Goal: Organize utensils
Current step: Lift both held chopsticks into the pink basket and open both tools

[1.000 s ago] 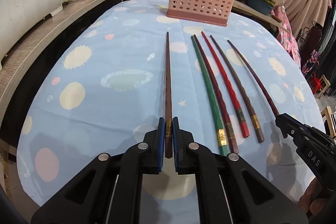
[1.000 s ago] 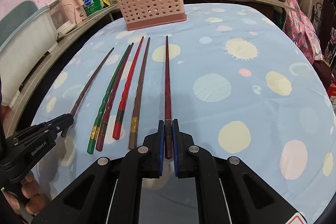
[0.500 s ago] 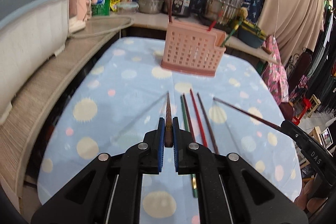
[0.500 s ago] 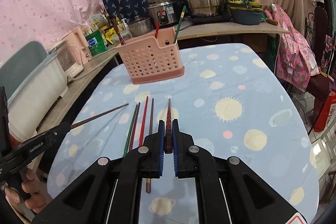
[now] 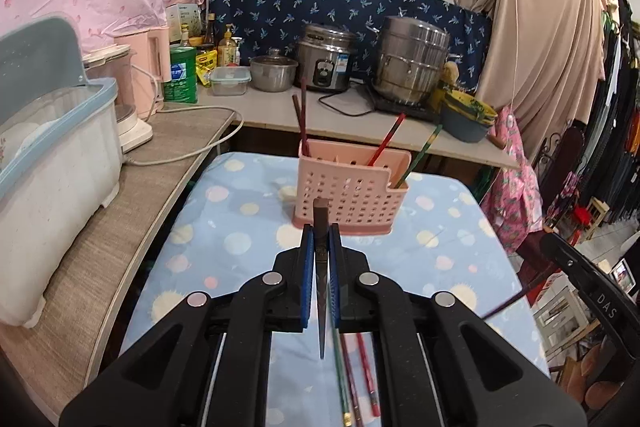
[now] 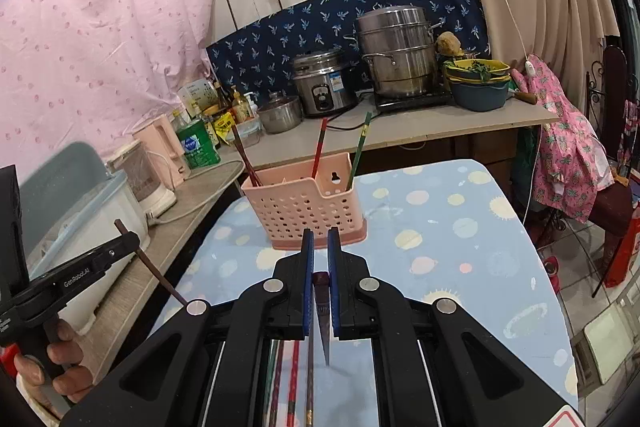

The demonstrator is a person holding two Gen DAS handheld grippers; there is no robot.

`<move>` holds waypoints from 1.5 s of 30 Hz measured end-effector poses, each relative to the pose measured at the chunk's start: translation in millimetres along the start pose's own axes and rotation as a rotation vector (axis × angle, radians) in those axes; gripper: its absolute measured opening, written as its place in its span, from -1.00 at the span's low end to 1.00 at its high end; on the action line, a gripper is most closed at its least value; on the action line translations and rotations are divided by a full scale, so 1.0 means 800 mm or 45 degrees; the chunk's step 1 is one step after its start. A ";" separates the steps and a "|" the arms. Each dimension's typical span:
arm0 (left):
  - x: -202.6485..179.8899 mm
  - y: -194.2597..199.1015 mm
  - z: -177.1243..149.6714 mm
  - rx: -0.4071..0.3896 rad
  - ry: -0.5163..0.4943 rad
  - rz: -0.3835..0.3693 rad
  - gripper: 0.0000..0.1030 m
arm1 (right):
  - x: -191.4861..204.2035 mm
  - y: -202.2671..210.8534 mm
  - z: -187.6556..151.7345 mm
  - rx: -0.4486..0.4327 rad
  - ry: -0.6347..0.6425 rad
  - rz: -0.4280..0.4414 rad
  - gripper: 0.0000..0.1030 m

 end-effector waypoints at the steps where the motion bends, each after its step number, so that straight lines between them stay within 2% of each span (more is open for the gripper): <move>1: -0.003 0.000 0.009 -0.007 0.004 -0.009 -0.87 | -0.001 -0.001 0.010 -0.013 -0.012 0.012 -0.87; 8: -0.019 0.006 0.068 -0.095 0.013 -0.040 -0.87 | 0.005 -0.007 0.072 -0.113 -0.031 0.056 -0.87; 16: -0.036 -0.008 0.148 -0.208 0.016 -0.025 -0.87 | 0.015 -0.032 0.168 -0.259 -0.012 0.065 -0.87; 21: -0.043 -0.032 0.200 -0.261 0.032 -0.015 -0.87 | 0.016 -0.061 0.222 -0.329 -0.024 0.077 -0.87; 26: -0.045 -0.066 0.228 -0.274 0.028 0.007 -0.87 | 0.025 -0.098 0.259 -0.364 -0.009 0.091 -0.87; 33: -0.033 -0.118 0.232 -0.231 0.042 0.026 -0.87 | 0.032 -0.159 0.271 -0.356 -0.010 0.113 -0.87; 45: -0.009 -0.186 0.193 -0.121 0.066 0.045 -0.87 | 0.012 -0.257 0.192 -0.138 -0.022 0.072 -0.87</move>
Point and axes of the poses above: each gripper's, at about its wrist camera, not at the fingertips, and y roughly against the way its jaws point, x to its left, z to its top, the point moved 2 cm from there along -y, roughly the way its jaws point, and after that the axes turned 5 degrees about y, right-handed, at the moved point
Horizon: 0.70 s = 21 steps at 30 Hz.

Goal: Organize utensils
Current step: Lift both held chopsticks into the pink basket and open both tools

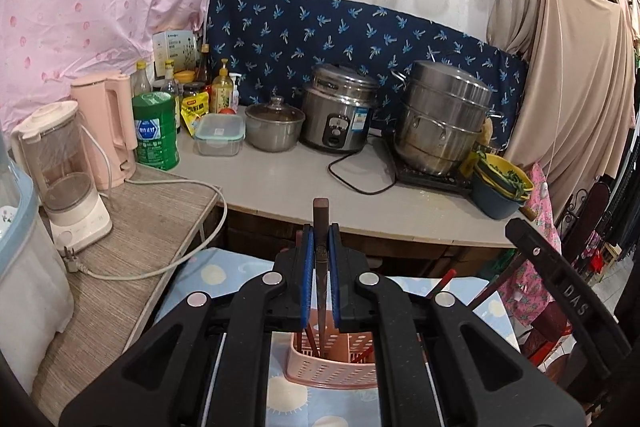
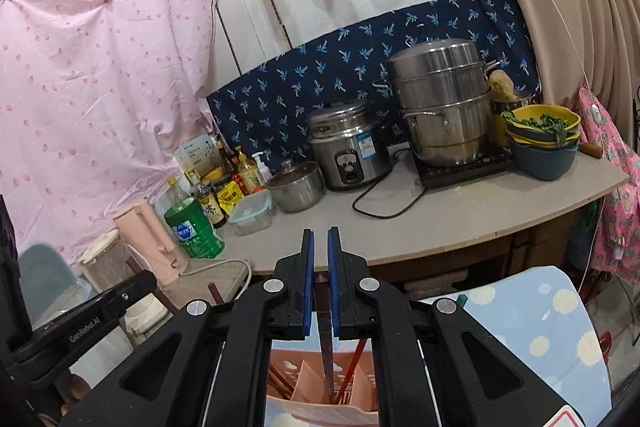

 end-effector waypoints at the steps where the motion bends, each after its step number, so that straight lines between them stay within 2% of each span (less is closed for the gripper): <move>1: 0.001 -0.003 -0.003 0.009 0.004 0.002 -0.87 | -0.001 -0.004 -0.006 0.017 0.000 0.000 -0.87; 6: 0.003 -0.011 -0.017 0.044 -0.005 0.008 -0.85 | -0.005 -0.009 -0.030 0.079 0.013 -0.016 -0.86; 8: 0.003 -0.011 -0.023 0.049 -0.017 0.017 -0.83 | -0.005 -0.005 -0.035 0.091 0.009 -0.017 -0.74; 10: 0.003 -0.009 -0.029 0.057 -0.020 0.016 -0.71 | -0.006 0.001 -0.039 0.096 0.001 -0.015 -0.65; 12: 0.004 -0.005 -0.034 0.056 -0.017 0.023 -0.37 | -0.006 0.009 -0.041 0.090 0.002 -0.018 -0.50; 13: 0.004 -0.003 -0.036 0.052 -0.017 0.028 -0.30 | -0.006 0.014 -0.042 0.087 0.002 -0.017 -0.48; 17: 0.002 0.010 -0.045 0.048 -0.035 0.035 -0.23 | -0.004 0.033 -0.047 0.082 0.003 -0.017 -0.43; 21: 0.000 0.029 -0.052 0.034 -0.049 0.038 -0.04 | -0.004 0.058 -0.055 0.080 -0.014 -0.010 -0.29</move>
Point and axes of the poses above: each gripper's, at about its wrist camera, not at the fingertips, and y roughly against the way its jaws point, x to its left, z to its top, the point moved 2 cm from there along -y, roughly the way its jaws point, and after that the axes turned 5 degrees about y, right-handed, at the moved point
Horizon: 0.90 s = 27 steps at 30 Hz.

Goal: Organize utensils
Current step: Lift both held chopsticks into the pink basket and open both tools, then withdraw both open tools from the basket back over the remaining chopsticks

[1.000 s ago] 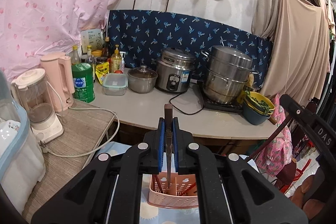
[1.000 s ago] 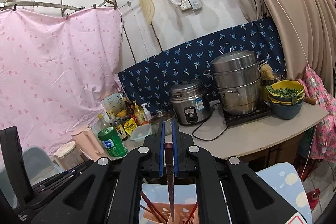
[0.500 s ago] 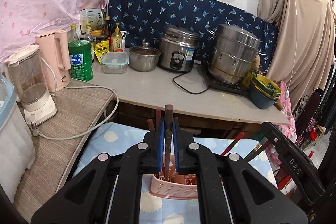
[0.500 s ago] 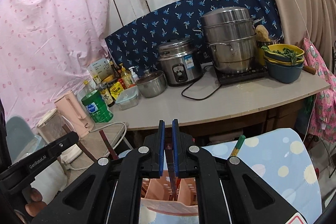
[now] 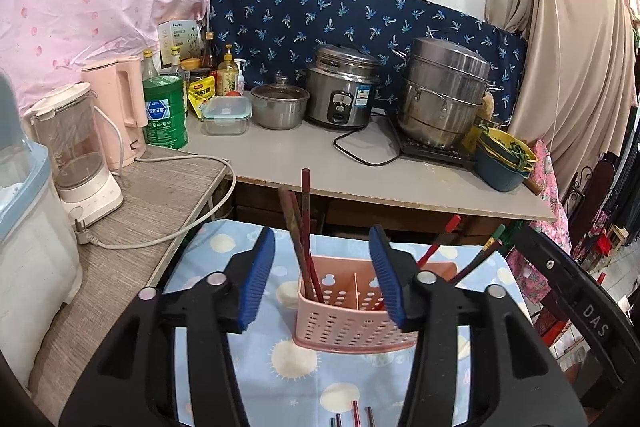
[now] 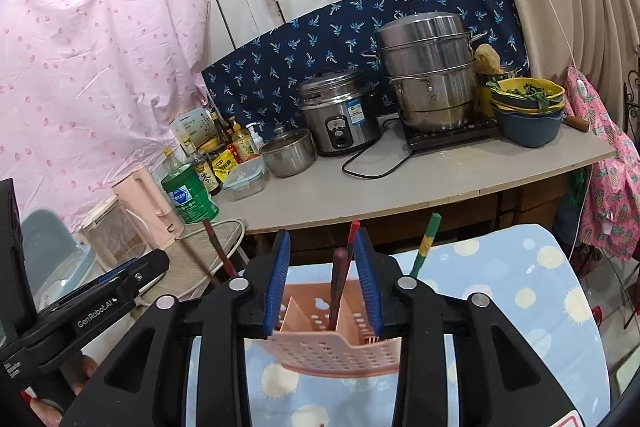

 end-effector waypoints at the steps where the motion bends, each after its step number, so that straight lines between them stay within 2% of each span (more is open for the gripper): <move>1: -0.001 0.005 -0.003 -0.002 -0.005 0.001 -0.03 | 0.000 0.006 -0.004 0.002 -0.007 -0.002 -0.28; 10: 0.003 0.048 -0.046 0.034 -0.024 -0.008 0.09 | 0.002 0.067 -0.054 0.040 -0.054 0.009 -0.26; 27: 0.024 0.113 -0.165 0.127 -0.025 -0.001 0.21 | 0.013 0.154 -0.180 0.157 -0.002 -0.023 -0.26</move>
Point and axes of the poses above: each gripper's, at about its wrist camera, not at the fingertips, and y roughly against the way its jaws point, x to its left, z to its top, the point moved 2 cm from there along -y, roughly the way its jaws point, and after that the axes turned 5 degrees about y, right-handed, at the moved point
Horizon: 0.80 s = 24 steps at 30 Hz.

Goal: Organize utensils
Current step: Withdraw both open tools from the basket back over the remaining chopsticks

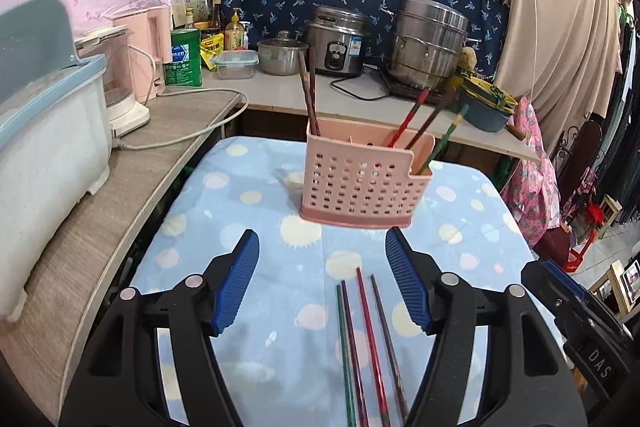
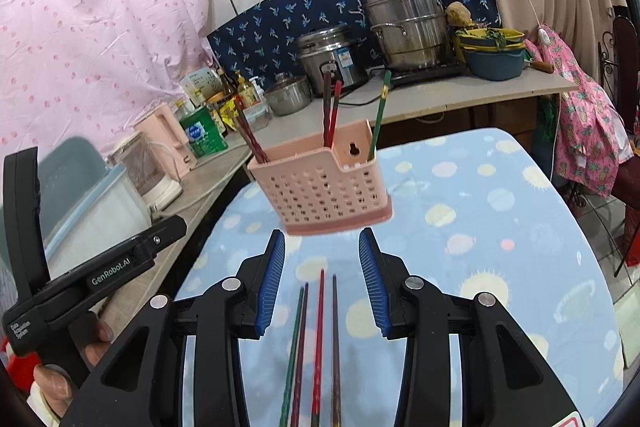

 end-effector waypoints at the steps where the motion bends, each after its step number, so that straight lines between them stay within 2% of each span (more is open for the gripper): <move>1: 0.000 0.002 -0.007 0.004 -0.005 0.003 0.21 | 0.000 0.002 -0.008 0.007 0.009 -0.010 -0.26; 12: 0.005 0.005 -0.082 0.091 -0.008 0.005 0.21 | 0.001 0.014 -0.088 0.099 0.091 -0.080 -0.26; 24: 0.017 -0.003 -0.155 0.183 -0.004 0.040 0.22 | -0.004 0.001 -0.160 0.234 0.129 -0.094 -0.26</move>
Point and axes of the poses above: each gripper's, at about its wrist camera, not at the fingertips, and y roughly against the way its jaws point, x to its left, z to its top, the point moved 2 cm from there along -y, roughly the way its jaws point, and after that the axes turned 5 degrees about y, right-handed, at the moved point
